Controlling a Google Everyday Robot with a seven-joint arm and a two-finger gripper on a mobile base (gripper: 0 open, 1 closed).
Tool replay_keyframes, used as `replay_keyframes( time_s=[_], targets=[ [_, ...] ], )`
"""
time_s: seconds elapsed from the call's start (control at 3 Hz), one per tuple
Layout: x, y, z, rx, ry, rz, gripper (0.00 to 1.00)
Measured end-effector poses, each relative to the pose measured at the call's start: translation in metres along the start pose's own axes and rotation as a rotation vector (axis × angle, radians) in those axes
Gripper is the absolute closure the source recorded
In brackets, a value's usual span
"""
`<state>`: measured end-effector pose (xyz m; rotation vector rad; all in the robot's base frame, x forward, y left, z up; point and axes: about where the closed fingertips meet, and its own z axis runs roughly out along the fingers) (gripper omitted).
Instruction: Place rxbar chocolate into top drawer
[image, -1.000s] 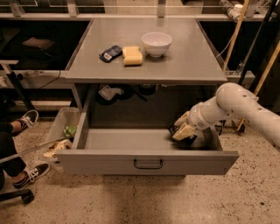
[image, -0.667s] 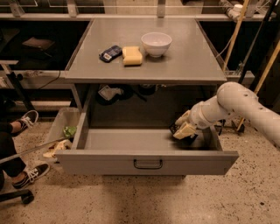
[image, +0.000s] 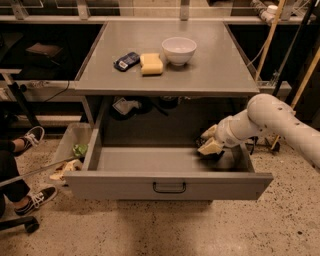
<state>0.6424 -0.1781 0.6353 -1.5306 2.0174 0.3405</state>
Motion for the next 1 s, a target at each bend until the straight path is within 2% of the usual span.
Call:
replay_keyframes(
  time_s=[0.33, 0.67, 1.0],
  targets=[
    [0.0, 0.0, 0.0001, 0.0, 0.0, 0.0, 0.12],
    [0.0, 0.0, 0.0001, 0.0, 0.0, 0.0, 0.0],
    [0.0, 0.0, 0.0001, 0.0, 0.0, 0.0, 0.0]
  ],
)
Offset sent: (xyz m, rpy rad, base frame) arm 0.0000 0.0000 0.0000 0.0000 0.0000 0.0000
